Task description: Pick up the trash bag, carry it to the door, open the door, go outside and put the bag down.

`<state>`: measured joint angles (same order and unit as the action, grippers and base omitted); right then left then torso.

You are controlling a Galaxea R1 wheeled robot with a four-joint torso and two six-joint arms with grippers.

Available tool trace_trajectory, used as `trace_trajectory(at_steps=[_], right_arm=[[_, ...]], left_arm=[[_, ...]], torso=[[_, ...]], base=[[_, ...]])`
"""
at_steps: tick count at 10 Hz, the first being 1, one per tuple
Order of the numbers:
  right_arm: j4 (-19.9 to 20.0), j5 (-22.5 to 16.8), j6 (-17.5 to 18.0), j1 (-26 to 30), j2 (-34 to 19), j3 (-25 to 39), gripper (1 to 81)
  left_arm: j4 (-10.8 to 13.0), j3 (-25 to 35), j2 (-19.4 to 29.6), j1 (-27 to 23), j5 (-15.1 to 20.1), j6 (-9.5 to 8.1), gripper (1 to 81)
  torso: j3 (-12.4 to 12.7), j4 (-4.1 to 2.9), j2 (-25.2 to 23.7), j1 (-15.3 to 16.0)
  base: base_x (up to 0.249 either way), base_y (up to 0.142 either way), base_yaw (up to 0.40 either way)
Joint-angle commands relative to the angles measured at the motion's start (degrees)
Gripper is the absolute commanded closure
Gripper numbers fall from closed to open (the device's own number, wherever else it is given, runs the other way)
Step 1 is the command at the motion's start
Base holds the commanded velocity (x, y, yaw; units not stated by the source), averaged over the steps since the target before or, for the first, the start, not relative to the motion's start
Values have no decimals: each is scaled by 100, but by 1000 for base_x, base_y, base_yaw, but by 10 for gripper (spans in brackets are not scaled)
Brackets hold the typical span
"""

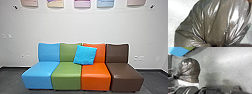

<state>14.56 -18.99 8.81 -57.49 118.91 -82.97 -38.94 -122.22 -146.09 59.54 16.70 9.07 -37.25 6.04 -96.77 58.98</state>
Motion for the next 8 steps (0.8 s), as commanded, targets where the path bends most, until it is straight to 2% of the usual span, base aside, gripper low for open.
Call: trace_trajectory(at_steps=[1,3,6,7,8], right_arm=[[91,18,-90,190,-198,72,10],[91,62,-161,-83,-172,36,10],[91,554,-415,-680,-102,-16,10],[74,607,-477,-838,-13,-104,10],[39,607,-521,-953,100,-252,10]], left_arm=[[-44,576,492,-254,264,402,811],[-44,902,765,71,9,596,811],[-44,1226,941,440,-34,955,811],[-44,1324,950,598,-229,1044,811],[-44,1481,985,730,-386,1210,811]], torso=[[0,0,533,-343],[2,0,997,-643],[2,0,1617,-1042],[2,0,1860,-1198],[2,0,2072,-1336]], base=[[0,0,0],[0,0,0],[0,0,0],[0,0,0],[0,0,0]])
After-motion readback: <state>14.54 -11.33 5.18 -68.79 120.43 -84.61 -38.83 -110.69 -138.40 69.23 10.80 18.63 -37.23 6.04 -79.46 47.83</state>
